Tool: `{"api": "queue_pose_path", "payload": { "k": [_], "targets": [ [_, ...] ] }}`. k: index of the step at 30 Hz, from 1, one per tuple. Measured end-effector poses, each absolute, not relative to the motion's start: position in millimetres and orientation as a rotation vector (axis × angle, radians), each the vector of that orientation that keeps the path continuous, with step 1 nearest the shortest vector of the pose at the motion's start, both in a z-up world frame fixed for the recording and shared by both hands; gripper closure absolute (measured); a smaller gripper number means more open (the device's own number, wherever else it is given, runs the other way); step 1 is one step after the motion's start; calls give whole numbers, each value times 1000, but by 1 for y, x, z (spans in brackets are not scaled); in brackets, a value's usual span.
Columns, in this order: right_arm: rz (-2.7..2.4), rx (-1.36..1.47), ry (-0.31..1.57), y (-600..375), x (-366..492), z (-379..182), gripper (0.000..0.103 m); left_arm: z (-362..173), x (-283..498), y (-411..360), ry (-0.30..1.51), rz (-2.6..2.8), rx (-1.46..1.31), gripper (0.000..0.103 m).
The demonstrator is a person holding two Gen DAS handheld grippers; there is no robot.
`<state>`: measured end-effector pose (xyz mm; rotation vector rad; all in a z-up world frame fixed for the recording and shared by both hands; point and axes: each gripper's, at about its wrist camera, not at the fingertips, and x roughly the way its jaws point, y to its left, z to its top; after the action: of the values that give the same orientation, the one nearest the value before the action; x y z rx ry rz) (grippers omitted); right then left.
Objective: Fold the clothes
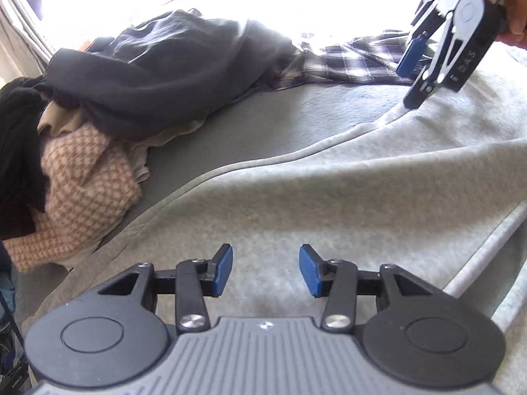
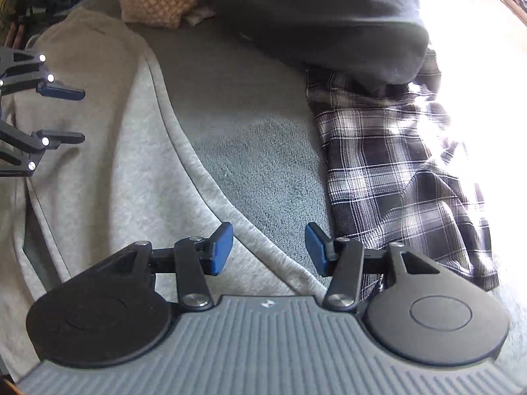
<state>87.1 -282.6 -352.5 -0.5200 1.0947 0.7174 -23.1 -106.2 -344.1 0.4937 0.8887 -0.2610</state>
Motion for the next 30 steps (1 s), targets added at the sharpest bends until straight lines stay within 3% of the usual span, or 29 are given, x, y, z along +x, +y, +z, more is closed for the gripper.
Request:
{"api": "queue_pose_path", "payload": {
  "k": [5,7,9,17,25,30],
  "targets": [
    [765,-533,1185,-282,101,-379,53,-348,-24,-139,882,-261,508,57],
    [760,-538,1191,-282,97,-375,67,-349,-23,-149,882,-258,507,57],
    [764,-582,1179,-279,87,-370,99,-350,-23,-158,886,-255,509,57],
    [612,-781,841,-278,36,-313,100,-352,-11,-178,880,-240,544,57],
    [531,-853,841,-272,67,-368,99,-361,-5,-187,878,-229,608,55],
    [410,-586,845,-303,87,-357,76,-359,-4,-190,884,-223,618,55]
  ]
}}
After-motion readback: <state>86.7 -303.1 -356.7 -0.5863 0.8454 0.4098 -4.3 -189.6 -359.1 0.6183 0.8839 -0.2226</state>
